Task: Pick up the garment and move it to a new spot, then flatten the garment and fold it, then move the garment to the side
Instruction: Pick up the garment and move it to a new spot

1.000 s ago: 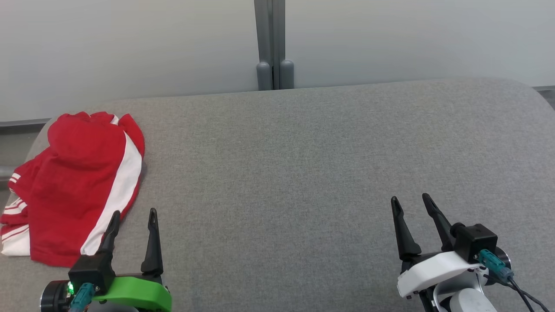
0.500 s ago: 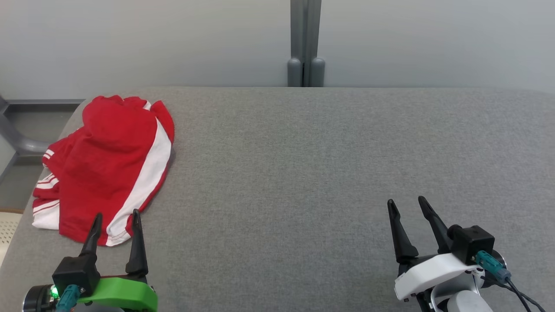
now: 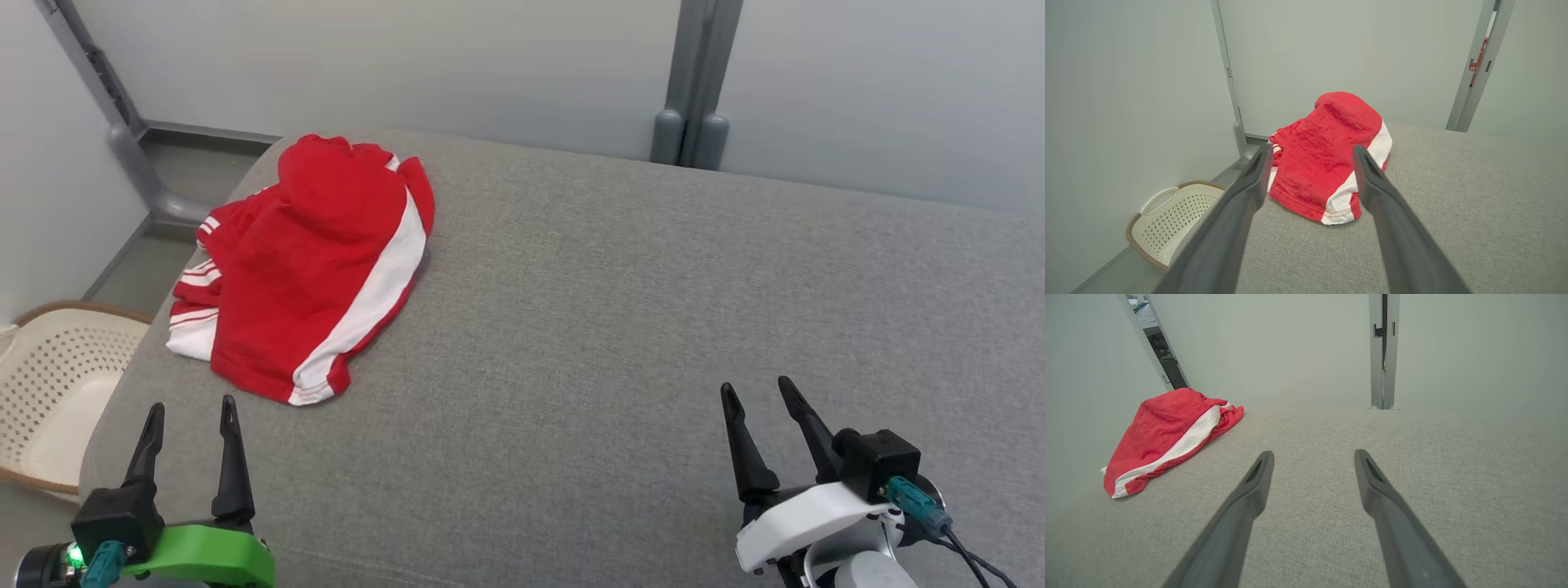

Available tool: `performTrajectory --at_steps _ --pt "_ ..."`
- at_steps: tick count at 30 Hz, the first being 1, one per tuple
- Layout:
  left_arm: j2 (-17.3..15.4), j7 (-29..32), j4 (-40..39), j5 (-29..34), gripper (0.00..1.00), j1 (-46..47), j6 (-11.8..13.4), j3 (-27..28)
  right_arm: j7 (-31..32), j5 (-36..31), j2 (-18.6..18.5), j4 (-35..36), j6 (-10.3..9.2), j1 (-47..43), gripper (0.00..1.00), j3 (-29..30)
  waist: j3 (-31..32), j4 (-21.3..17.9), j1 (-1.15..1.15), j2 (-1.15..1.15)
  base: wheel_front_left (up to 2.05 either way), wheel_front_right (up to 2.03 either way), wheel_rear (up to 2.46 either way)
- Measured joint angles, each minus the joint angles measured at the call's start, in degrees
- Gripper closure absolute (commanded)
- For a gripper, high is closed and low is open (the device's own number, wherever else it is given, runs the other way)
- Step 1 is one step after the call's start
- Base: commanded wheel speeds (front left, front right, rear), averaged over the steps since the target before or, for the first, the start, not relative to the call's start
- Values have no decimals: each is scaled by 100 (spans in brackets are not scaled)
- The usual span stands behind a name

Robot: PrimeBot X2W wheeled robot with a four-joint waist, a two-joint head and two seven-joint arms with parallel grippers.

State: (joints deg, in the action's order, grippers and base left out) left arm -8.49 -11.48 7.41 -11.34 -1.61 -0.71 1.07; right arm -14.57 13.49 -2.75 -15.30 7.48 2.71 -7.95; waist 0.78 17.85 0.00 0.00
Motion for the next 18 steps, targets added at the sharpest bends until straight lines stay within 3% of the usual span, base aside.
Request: performTrajectory --at_steps 18 --pt "12 -167 97 -120 0 -16 83 8 -11 -63 0 -68 0 59 0 -71 -152 1023 0 0 0 0 0"
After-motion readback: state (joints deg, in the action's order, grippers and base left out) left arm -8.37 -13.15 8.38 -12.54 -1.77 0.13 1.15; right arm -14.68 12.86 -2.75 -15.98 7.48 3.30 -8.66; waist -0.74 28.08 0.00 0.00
